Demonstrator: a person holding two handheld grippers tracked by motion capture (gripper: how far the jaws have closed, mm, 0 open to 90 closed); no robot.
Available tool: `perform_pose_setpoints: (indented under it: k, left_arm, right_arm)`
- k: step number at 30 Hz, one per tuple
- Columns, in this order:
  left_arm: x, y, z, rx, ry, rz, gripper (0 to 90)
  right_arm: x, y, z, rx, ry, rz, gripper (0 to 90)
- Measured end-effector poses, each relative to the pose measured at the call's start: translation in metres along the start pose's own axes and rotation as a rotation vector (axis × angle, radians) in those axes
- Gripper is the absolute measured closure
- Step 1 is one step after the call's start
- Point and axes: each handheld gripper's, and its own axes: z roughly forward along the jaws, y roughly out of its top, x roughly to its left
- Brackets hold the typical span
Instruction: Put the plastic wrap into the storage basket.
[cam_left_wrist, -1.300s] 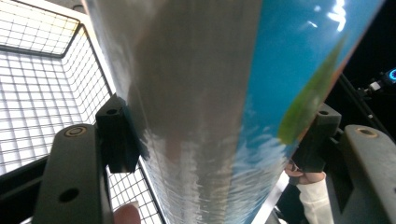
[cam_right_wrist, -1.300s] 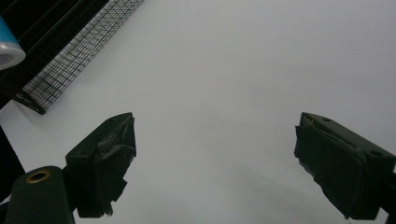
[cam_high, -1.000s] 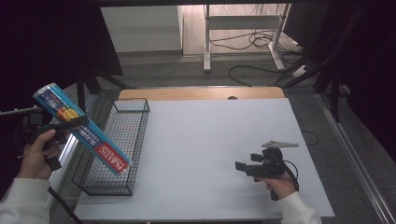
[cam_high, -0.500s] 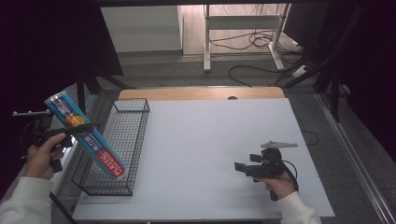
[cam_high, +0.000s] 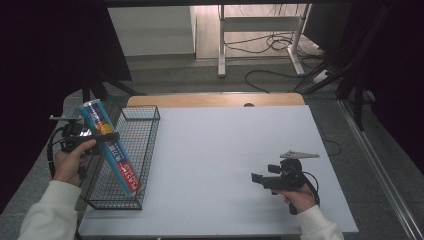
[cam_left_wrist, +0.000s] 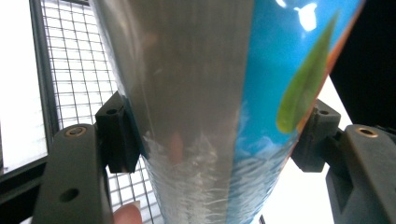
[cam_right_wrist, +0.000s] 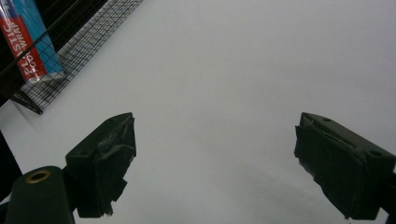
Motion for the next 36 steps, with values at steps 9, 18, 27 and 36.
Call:
perform_pose_setpoints:
  k: [9,18,27,36]
  left_arm:
    - [0.001,0.009,0.025,-0.001,0.051,-0.044,31.8]
    - [0.001,0.020,0.051,0.057,0.131,-0.091,31.7]
    - [-0.007,0.026,0.076,0.103,0.217,-0.065,31.2]
    - [0.003,0.027,0.099,0.126,0.236,-0.111,31.3]
  right_arm:
    - [-0.001,0.000,0.001,0.006,-0.004,0.007,12.7]
    - [-0.001,0.000,0.000,-0.012,-0.012,-0.003,13.4]
    - [-0.002,0.000,0.000,-0.007,-0.015,0.001,13.5]
    - [-0.003,0.000,-0.001,-0.013,-0.015,0.004,14.2]
